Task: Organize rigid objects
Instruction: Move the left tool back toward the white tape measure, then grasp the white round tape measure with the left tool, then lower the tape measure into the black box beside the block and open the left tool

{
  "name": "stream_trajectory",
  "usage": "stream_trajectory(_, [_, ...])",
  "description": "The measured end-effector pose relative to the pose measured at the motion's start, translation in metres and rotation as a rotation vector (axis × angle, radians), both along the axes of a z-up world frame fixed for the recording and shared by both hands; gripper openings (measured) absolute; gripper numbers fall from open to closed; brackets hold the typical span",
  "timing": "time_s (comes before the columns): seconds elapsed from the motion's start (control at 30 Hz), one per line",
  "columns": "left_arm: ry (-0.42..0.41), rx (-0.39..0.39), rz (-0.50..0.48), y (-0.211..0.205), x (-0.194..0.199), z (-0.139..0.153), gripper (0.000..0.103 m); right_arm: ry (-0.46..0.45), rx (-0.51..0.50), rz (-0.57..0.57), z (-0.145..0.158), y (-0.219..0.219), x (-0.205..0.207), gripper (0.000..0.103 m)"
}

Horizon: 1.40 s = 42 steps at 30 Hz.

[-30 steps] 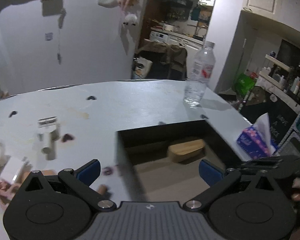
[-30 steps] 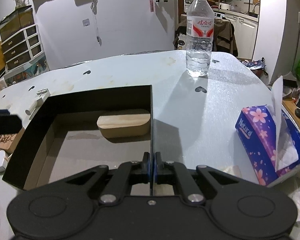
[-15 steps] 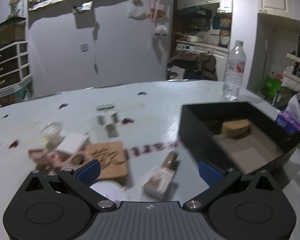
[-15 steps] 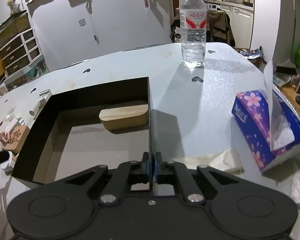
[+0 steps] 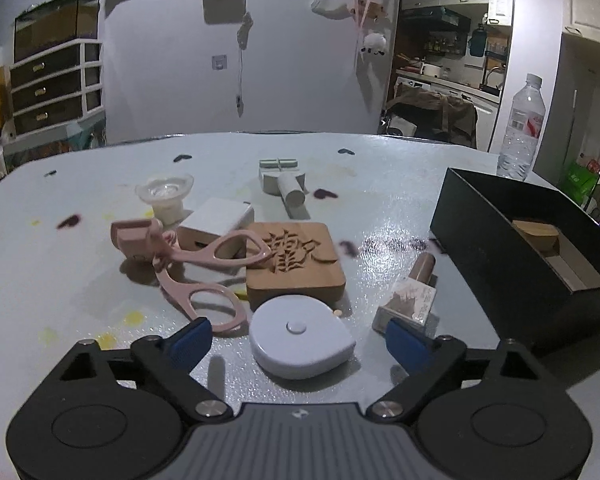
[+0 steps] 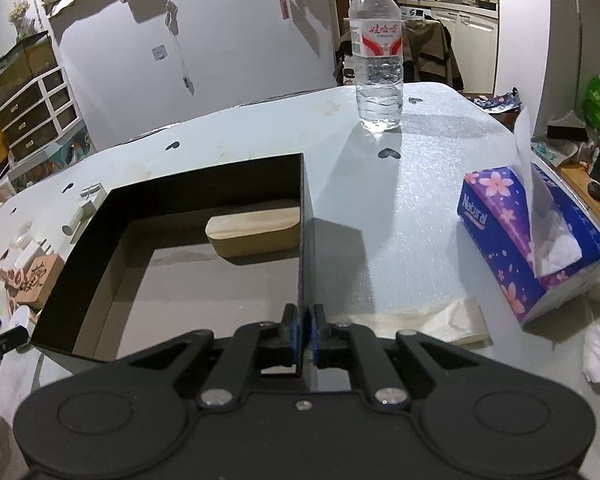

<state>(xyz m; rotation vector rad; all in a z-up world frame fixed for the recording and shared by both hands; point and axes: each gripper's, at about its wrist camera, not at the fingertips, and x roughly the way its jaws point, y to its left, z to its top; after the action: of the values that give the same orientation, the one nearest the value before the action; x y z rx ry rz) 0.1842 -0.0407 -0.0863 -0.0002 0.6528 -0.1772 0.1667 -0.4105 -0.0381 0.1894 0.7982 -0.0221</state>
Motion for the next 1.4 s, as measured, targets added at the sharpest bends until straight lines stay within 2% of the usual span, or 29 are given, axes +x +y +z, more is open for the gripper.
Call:
stream_trajectory(0.17, [-0.001, 0.031, -0.032, -0.009, 0.003, -0.006, 0.088, -0.003, 0.011, -0.011, 0.0, -0.001, -0.001, 0.007])
stream_trajectory(0.27, [-0.008, 0.071, -0.036, -0.014, 0.004, -0.009, 0.077, -0.004, 0.01, -0.015, 0.0, -0.001, -0.001, 0.007])
stream_trajectory(0.33, [-0.013, 0.071, -0.045, -0.014, 0.004, -0.008, 0.066, -0.004, 0.011, -0.016, 0.0, -0.001, -0.001, 0.007])
stream_trajectory(0.4, [-0.012, 0.074, -0.04, -0.013, 0.004, -0.006, 0.06, -0.004, 0.01, -0.015, 0.0, -0.001, -0.001, 0.007])
stream_trajectory(0.63, [0.012, 0.042, -0.006, -0.007, 0.003, 0.0, 0.059, -0.006, 0.009, -0.014, -0.001, -0.001, -0.001, 0.007])
stream_trajectory(0.8, [-0.049, -0.009, -0.011, -0.008, -0.006, 0.025, 0.059, -0.006, 0.009, -0.015, 0.0, -0.001, -0.001, 0.007])
stream_trajectory(0.93, [-0.097, -0.055, -0.095, -0.028, -0.005, 0.048, 0.059, -0.005, 0.002, -0.007, 0.0, -0.001, -0.001, 0.007])
stream_trajectory(1.1, [-0.109, -0.109, -0.245, -0.068, 0.007, 0.066, 0.059, -0.007, -0.005, 0.001, 0.0, 0.0, -0.001, 0.007])
stream_trajectory(1.23, [-0.068, -0.149, -0.371, -0.113, 0.025, 0.073, 0.059, -0.009, -0.008, 0.002, 0.0, 0.001, -0.001, 0.007])
stream_trajectory(1.4, [0.026, -0.144, -0.477, -0.168, 0.048, 0.066, 0.059, -0.007, -0.011, 0.002, 0.0, 0.001, -0.001, 0.007])
